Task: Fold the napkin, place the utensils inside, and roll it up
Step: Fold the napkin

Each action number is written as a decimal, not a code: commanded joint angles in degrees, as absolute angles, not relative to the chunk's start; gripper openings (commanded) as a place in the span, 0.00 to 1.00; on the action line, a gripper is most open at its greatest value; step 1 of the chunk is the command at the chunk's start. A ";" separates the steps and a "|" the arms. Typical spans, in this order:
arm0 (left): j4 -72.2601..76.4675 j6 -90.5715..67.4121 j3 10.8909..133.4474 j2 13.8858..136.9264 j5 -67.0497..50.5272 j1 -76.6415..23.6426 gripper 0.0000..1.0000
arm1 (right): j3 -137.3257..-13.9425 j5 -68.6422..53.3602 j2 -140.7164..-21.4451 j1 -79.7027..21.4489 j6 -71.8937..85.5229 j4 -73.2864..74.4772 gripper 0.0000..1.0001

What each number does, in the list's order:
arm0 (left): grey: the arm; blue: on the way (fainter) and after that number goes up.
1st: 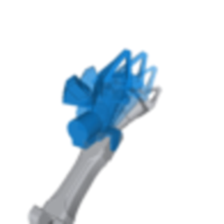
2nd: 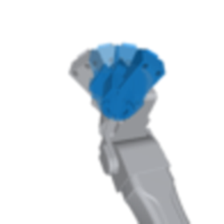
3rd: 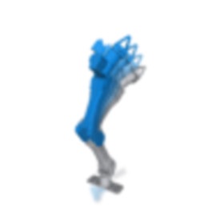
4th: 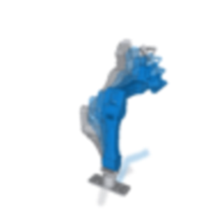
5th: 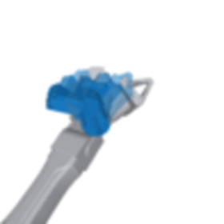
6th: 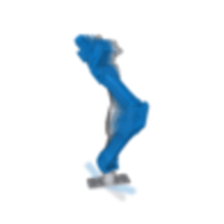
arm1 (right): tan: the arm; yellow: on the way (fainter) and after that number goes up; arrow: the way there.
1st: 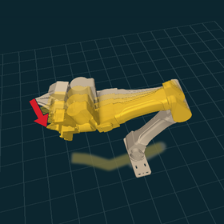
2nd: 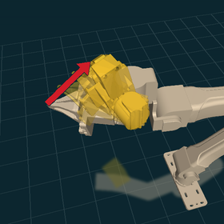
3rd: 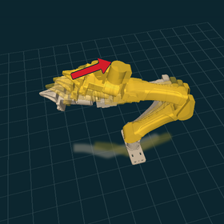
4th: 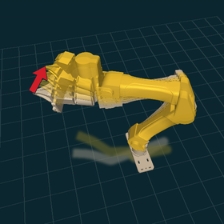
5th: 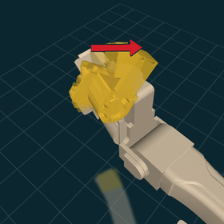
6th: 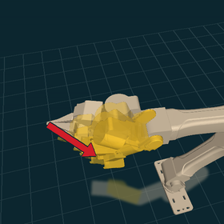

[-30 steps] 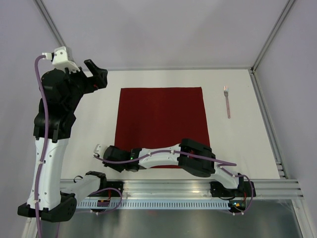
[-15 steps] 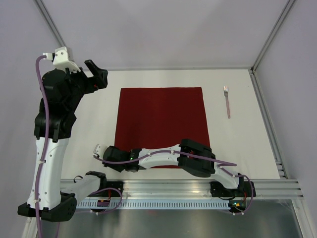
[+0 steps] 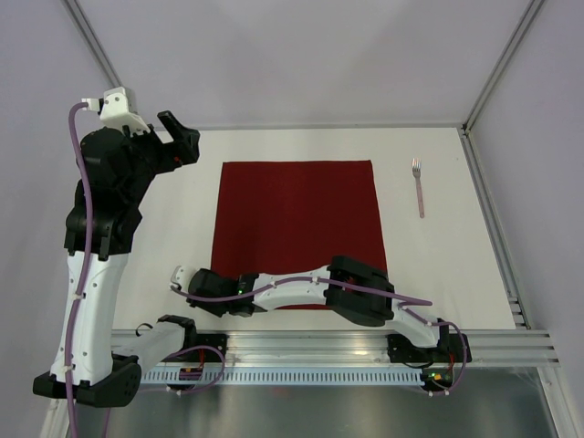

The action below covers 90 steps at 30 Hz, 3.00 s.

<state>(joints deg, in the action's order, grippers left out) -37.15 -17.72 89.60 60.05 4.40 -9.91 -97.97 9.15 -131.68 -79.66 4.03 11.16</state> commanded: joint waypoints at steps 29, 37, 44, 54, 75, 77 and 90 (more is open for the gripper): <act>-34.63 -17.23 89.65 60.20 4.75 -9.76 1.00 | -109.08 10.11 -127.27 -74.10 -1.13 21.35 0.01; -33.40 -17.49 90.09 61.26 3.43 -9.75 1.00 | -104.42 9.58 -120.51 -62.78 -3.42 21.71 0.01; -32.43 -17.58 89.83 61.87 2.73 -9.67 1.00 | -99.68 9.23 -116.64 -51.25 -6.15 21.10 0.01; -31.29 -17.84 89.30 62.75 1.41 -9.67 1.00 | -95.98 9.75 -116.37 -38.15 -9.05 19.25 0.00; -30.06 -17.93 88.68 64.86 0.44 -9.67 1.00 | -94.04 9.58 -116.72 -25.23 -7.91 16.79 0.01; -29.97 -17.93 88.68 65.04 0.44 -9.75 1.00 | -93.87 9.58 -116.81 -24.35 -7.91 16.44 0.01; -29.18 -18.37 88.42 66.27 0.26 -9.67 1.00 | -93.95 8.88 -117.16 -19.69 -6.86 15.38 0.00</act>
<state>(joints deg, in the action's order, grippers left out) -31.14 -17.72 88.66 66.13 1.34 -9.91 -94.00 8.69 -118.24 -20.58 -7.53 17.08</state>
